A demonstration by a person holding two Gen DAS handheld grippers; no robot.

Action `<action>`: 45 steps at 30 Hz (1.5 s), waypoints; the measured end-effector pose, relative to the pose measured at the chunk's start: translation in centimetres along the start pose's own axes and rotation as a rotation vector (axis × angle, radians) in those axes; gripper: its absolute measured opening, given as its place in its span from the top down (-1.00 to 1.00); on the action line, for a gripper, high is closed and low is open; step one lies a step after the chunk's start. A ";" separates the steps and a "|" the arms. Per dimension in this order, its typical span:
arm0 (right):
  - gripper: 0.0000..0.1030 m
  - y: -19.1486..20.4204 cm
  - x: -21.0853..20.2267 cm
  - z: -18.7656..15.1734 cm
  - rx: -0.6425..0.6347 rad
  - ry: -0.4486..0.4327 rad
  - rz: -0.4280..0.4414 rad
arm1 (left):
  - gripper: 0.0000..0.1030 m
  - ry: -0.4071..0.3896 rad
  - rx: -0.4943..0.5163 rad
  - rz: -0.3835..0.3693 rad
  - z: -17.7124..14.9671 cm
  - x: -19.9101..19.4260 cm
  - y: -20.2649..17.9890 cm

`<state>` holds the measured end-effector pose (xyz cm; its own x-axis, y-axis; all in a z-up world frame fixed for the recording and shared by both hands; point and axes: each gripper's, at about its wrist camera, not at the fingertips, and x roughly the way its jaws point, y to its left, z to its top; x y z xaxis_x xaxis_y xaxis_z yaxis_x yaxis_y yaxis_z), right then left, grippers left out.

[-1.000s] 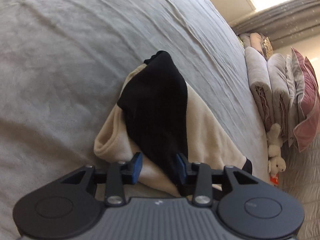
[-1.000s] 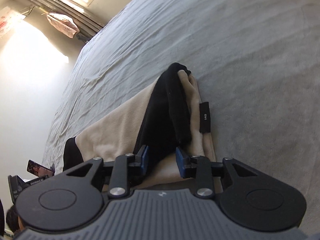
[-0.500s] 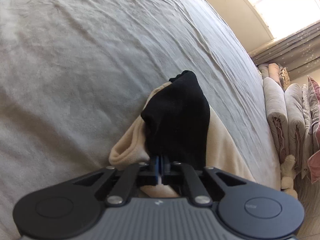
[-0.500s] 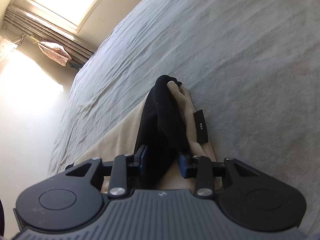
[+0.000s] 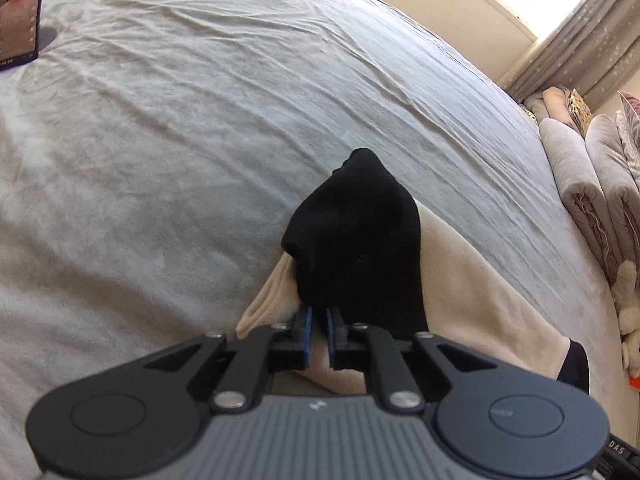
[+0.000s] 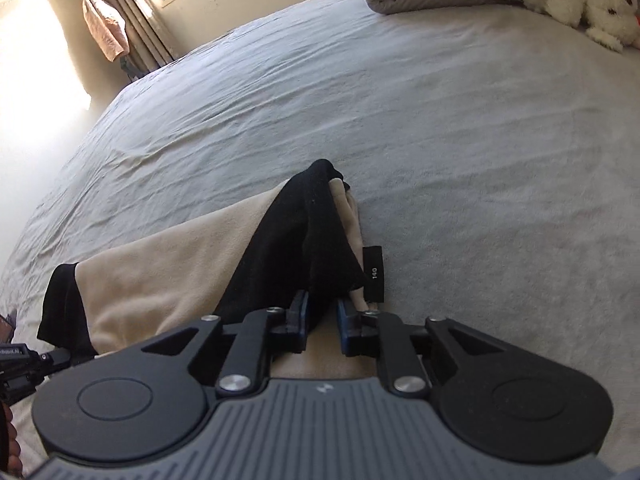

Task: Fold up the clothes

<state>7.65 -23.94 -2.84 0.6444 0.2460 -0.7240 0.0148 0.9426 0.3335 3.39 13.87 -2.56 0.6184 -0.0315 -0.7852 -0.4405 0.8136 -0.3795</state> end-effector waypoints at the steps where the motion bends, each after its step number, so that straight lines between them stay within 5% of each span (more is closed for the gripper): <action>1: 0.56 0.2 -0.6 0.0 -0.018 -0.018 -0.007 | 0.55 0.015 0.032 -0.014 0.1 -0.2 -0.2; 3: 0.47 0.8 -1.3 0.0 -0.072 -0.071 -0.050 | 0.34 0.066 0.118 -0.054 0.3 -0.5 -0.9; 8: 0.33 2.2 -1.5 -0.4 -0.223 -0.209 -0.159 | 0.32 0.172 0.328 -0.152 -0.9 -0.6 -2.8; 15: 0.26 4.5 0.9 -1.0 -0.343 -0.302 -0.142 | 0.32 0.060 0.547 -0.273 -2.1 -1.6 -5.4; 20: 0.21 5.6 2.3 -1.5 -0.440 -0.342 -0.165 | 0.11 -0.160 0.579 -0.163 -1.2 -0.4 -6.2; 22: 0.17 5.6 2.6 -1.5 -0.462 -0.355 -0.171 | -0.08 -0.206 0.597 -0.099 -0.8 0.5 -6.2; 25: 0.07 5.6 2.9 -1.6 -0.480 -0.374 -0.183 | -0.09 -0.254 0.620 -0.024 -0.3 1.9 -6.1; 32: -0.18 3.9 4.6 -1.6 -0.495 -0.271 -0.276 | -0.11 -0.221 0.630 0.008 -0.2 2.7 -5.4; 45: -0.30 4.9 0.7 -0.9 -0.347 -0.341 -0.160 | -0.35 -0.194 0.395 0.051 3.3 -0.3 -0.9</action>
